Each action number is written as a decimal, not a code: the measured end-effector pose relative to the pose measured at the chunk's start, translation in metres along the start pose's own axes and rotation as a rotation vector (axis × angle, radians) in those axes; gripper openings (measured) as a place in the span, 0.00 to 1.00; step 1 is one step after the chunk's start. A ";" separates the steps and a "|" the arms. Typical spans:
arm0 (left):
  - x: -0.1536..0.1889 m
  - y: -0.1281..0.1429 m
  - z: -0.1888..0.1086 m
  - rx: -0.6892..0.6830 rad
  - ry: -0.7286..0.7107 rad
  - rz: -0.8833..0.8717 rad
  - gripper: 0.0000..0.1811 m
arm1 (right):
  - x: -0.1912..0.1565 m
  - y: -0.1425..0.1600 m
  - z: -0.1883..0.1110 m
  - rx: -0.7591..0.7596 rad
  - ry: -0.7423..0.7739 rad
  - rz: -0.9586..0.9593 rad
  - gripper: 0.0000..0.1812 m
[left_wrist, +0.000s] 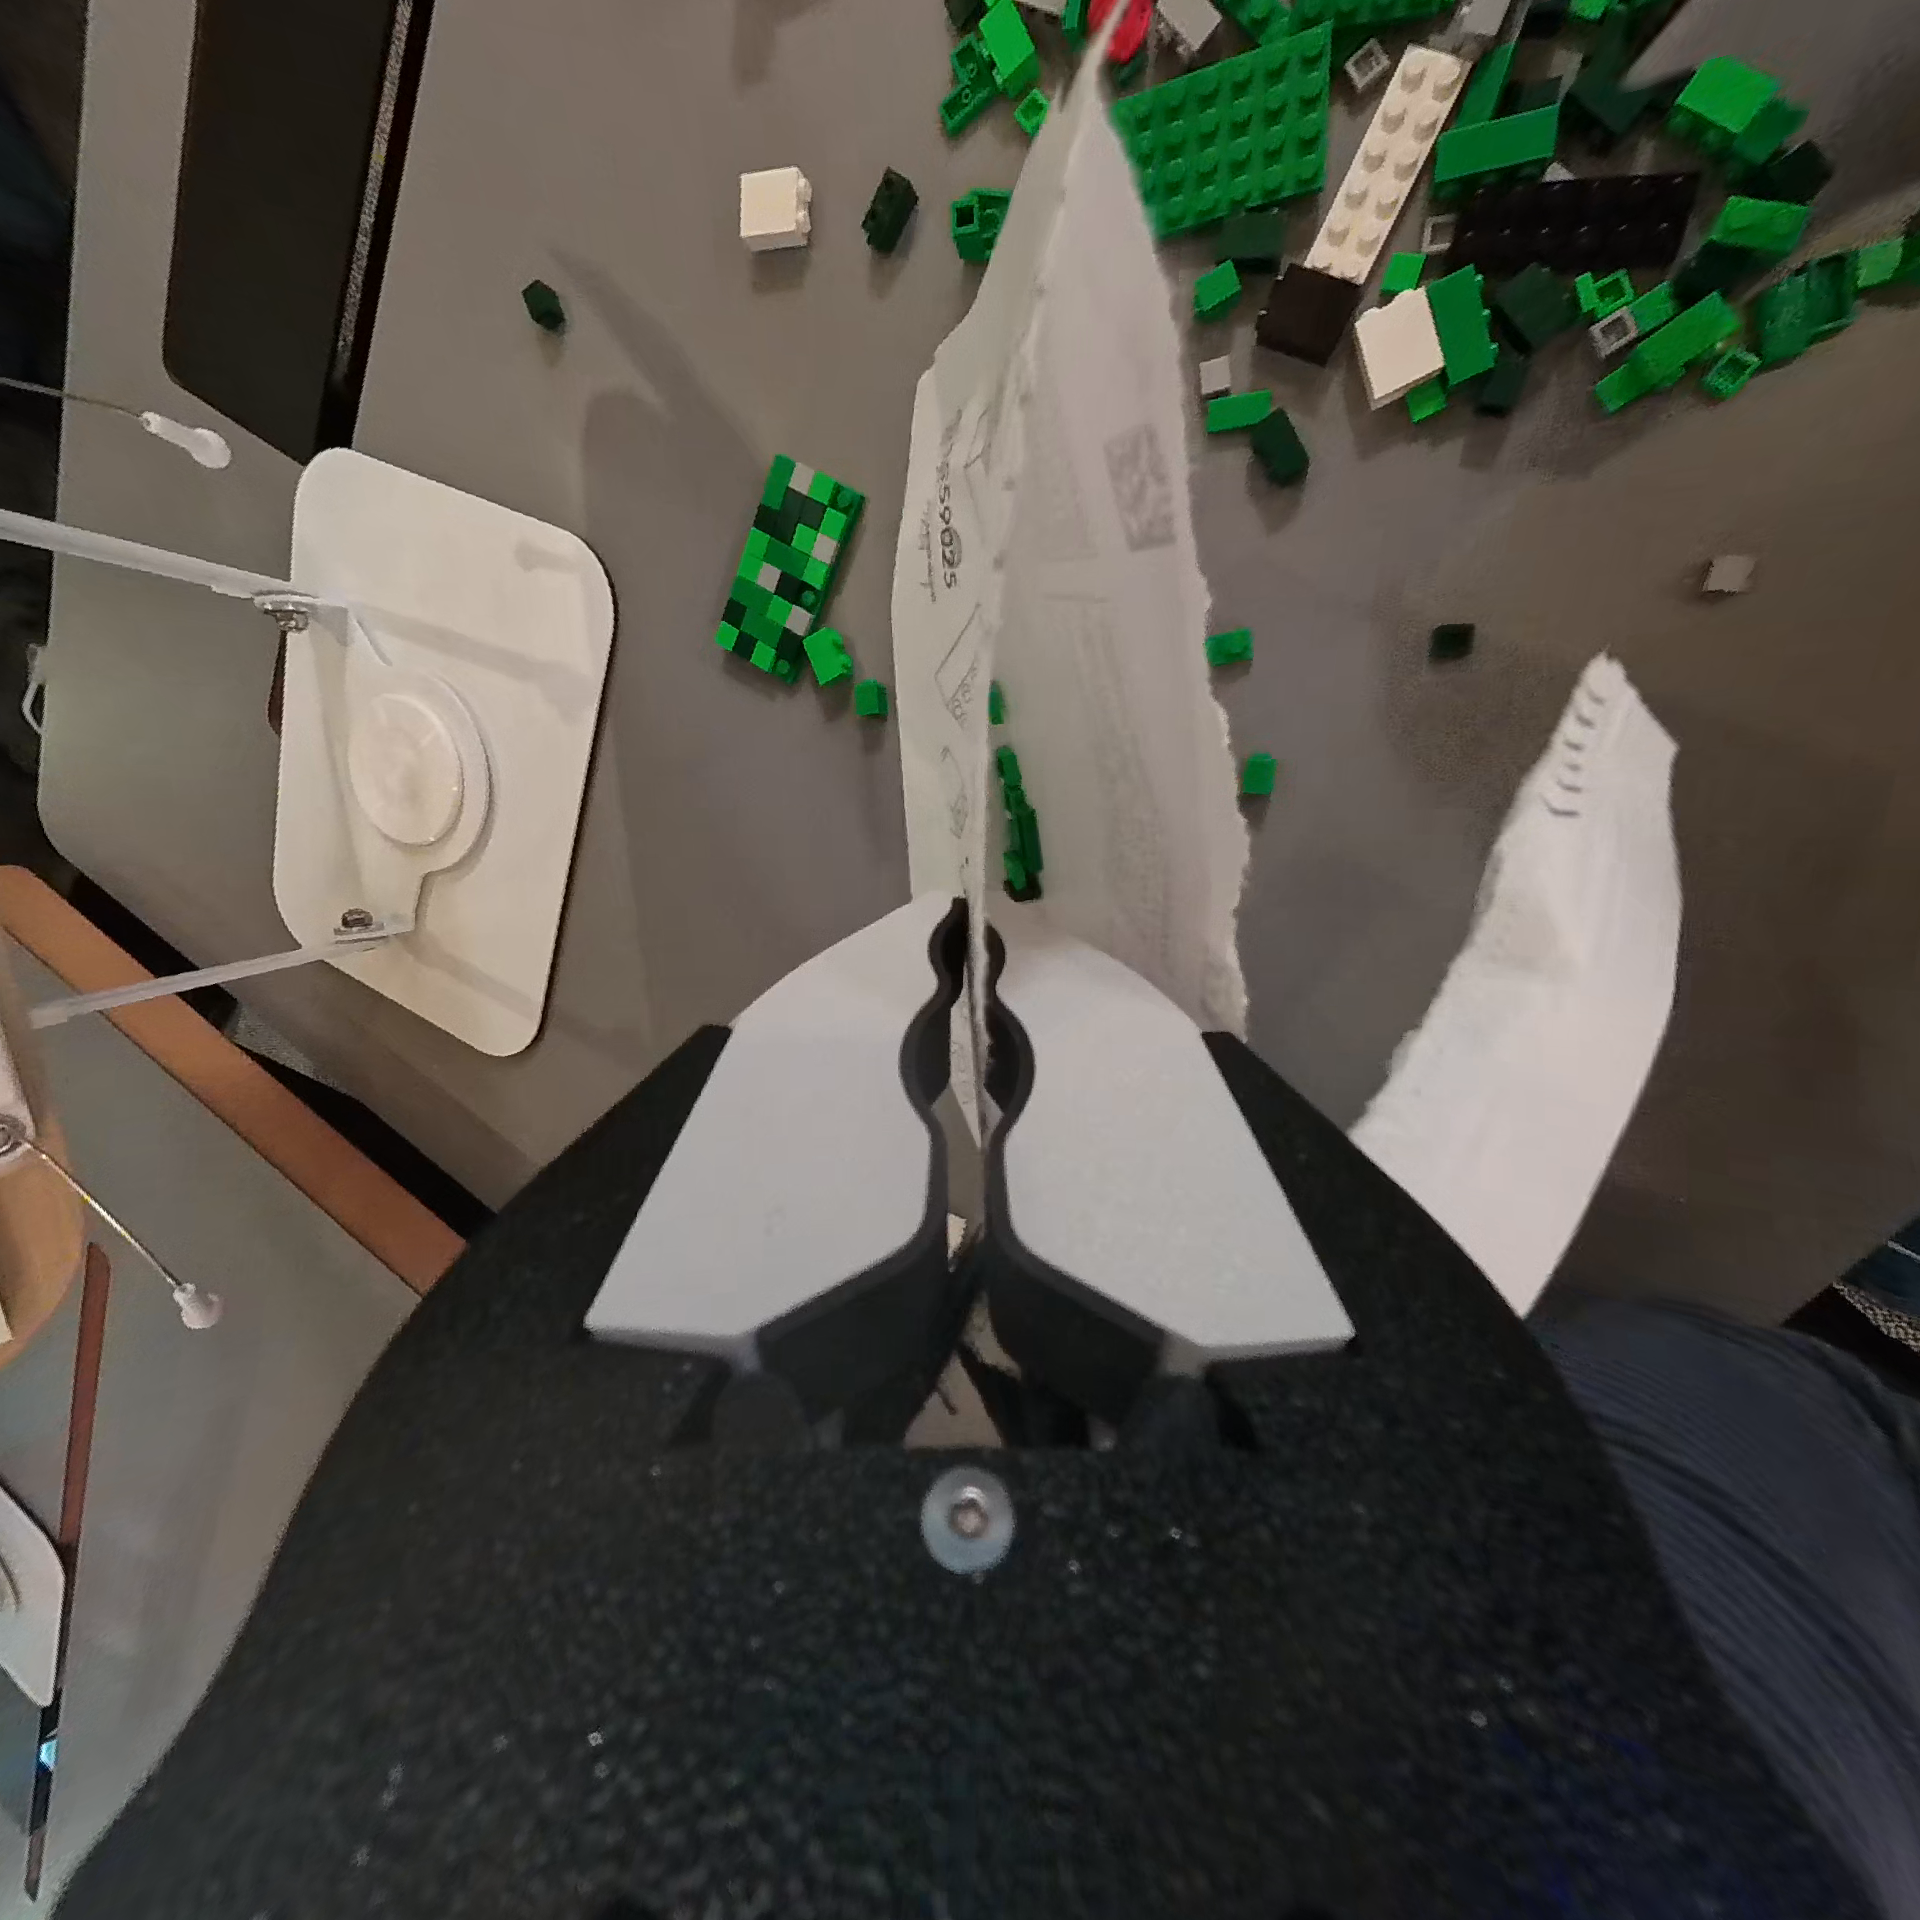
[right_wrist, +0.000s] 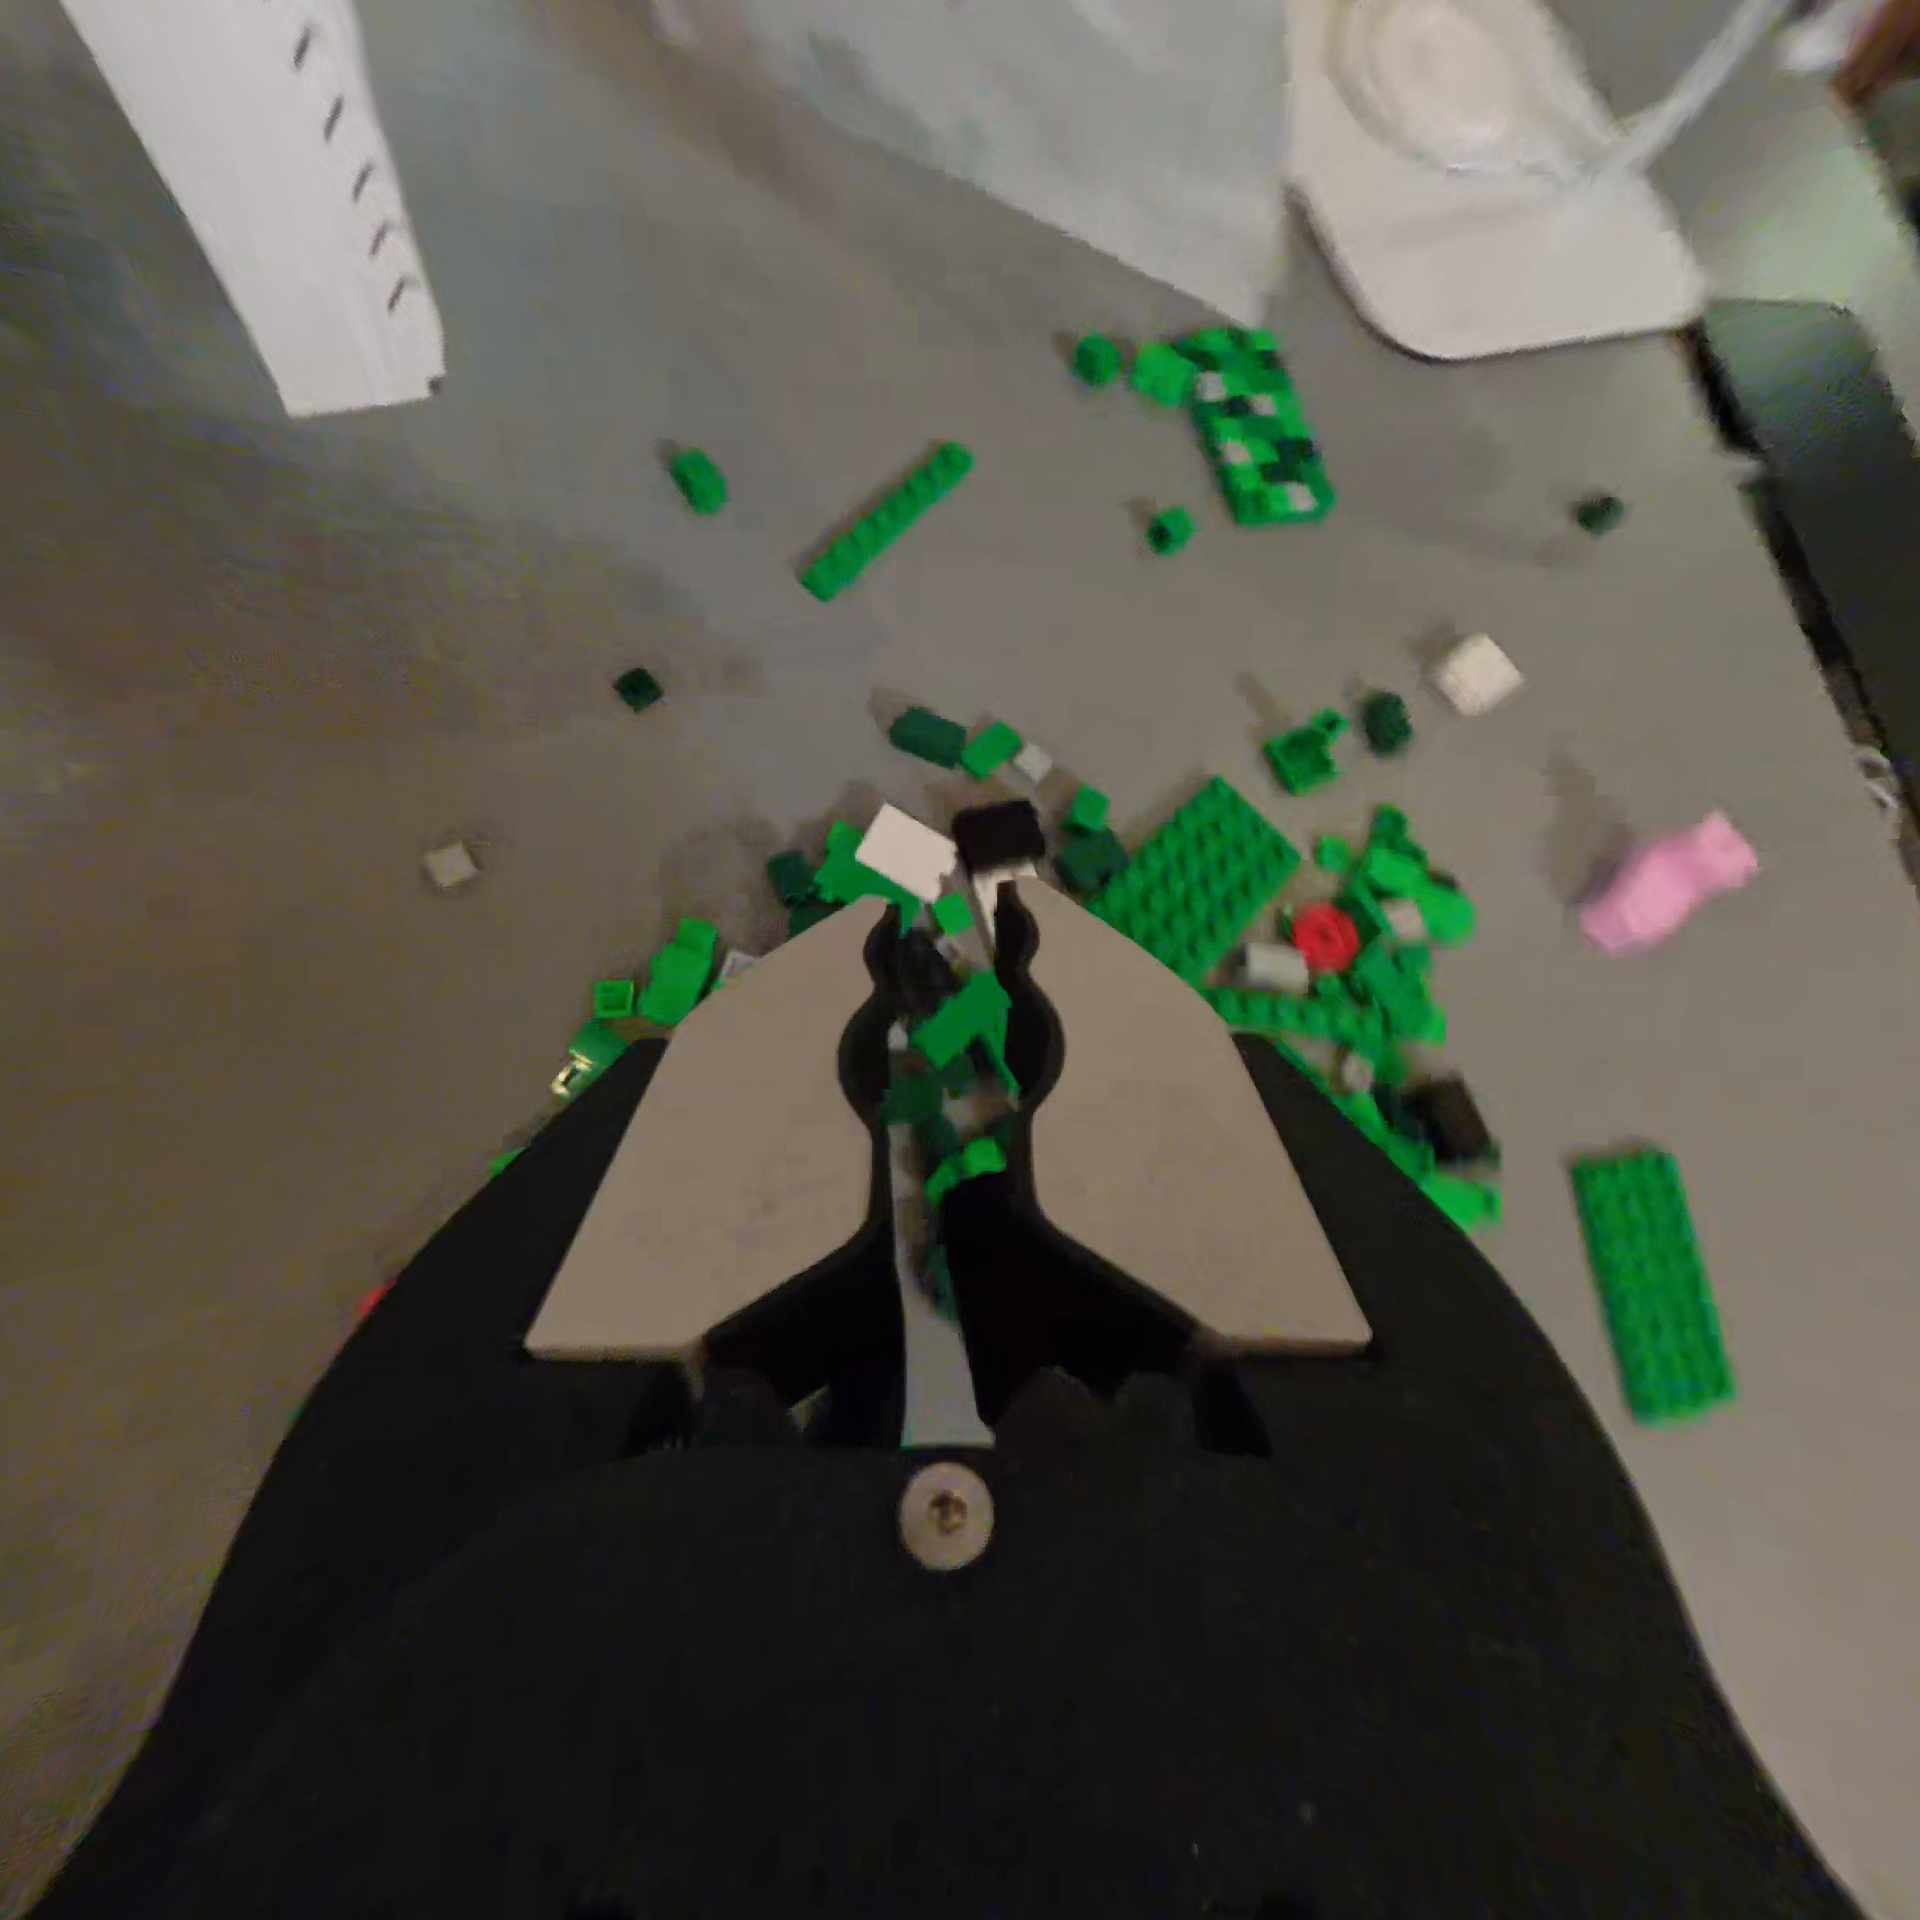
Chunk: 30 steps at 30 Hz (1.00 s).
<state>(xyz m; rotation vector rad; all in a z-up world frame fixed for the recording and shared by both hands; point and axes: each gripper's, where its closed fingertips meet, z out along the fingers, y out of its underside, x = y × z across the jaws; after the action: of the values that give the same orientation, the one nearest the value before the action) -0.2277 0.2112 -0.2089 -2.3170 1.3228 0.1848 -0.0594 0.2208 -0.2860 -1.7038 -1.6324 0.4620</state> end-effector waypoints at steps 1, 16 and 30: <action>0.000 0.000 0.000 -0.001 0.000 0.001 0.00 | -0.003 -0.004 0.011 -0.044 -0.062 -0.060 0.13; -0.006 0.014 -0.012 0.050 -0.002 -0.071 0.00 | 0.006 0.000 0.077 -0.500 -0.554 -0.533 0.14; -0.009 0.018 -0.010 0.048 0.015 -0.093 0.00 | 0.009 -0.011 0.064 -0.433 -0.477 -0.496 0.06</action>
<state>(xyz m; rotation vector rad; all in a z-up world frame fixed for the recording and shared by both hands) -0.2485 0.2057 -0.2032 -2.3370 1.2104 0.1047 -0.1103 0.2444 -0.3194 -1.4547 -2.5674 0.2914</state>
